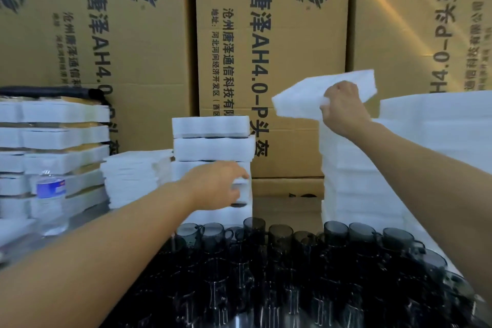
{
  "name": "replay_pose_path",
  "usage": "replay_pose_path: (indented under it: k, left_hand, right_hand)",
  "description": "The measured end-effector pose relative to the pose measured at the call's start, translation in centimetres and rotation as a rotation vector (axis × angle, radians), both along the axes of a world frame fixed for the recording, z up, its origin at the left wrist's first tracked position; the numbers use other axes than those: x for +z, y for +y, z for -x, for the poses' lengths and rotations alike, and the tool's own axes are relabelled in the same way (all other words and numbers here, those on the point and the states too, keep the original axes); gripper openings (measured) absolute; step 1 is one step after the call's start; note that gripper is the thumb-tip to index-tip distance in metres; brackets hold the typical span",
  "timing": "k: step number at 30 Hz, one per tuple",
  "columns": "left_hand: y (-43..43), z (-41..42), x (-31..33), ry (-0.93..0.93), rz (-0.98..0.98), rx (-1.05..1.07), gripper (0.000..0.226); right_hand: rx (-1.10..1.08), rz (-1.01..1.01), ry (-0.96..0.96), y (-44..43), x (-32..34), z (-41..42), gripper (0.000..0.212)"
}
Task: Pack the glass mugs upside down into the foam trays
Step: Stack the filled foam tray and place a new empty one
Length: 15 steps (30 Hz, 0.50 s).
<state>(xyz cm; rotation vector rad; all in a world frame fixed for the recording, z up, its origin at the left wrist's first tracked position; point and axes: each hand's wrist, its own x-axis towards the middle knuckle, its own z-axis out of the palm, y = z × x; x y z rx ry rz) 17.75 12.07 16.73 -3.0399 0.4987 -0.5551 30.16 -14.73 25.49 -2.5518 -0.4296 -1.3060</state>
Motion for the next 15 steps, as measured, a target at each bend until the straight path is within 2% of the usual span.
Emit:
replay_pose_path:
  k: [2, 5, 7, 9, 11, 13, 15]
  left_hand:
    - [0.5, 0.1, 1.0, -0.113, 0.246, 0.003, 0.054]
    - [0.8, 1.0, 2.9, -0.291, 0.765, 0.016, 0.06]
    - [1.1, 2.1, 3.6, -0.258, 1.09, 0.092, 0.061]
    - [1.0, 3.9, 3.8, -0.071, 1.319, 0.151, 0.06]
    - [0.7, 6.6, 2.8, 0.083, 1.297, 0.169, 0.058]
    - [0.0, 9.2, 1.1, 0.125, 1.103, 0.158, 0.042]
    - [-0.8, 11.4, -1.0, 0.175, 0.867, 0.137, 0.023]
  right_hand:
    - [0.148, 0.085, -0.08, 0.2, -0.1, 1.9, 0.028]
    - [0.323, 0.075, -0.166, -0.2, -2.2, 5.9, 0.019]
    - [0.418, -0.014, -0.101, -1.1, -4.5, 9.0, 0.023]
    - [0.503, -0.048, -0.006, -2.2, -7.2, 12.3, 0.029]
    - [0.558, -0.033, 0.066, -3.3, -10.1, 15.8, 0.038]
    - [0.584, -0.028, 0.114, -4.3, -12.8, 19.0, 0.039]
    - [0.595, -0.026, 0.16, -5.4, -15.2, 22.0, 0.025]
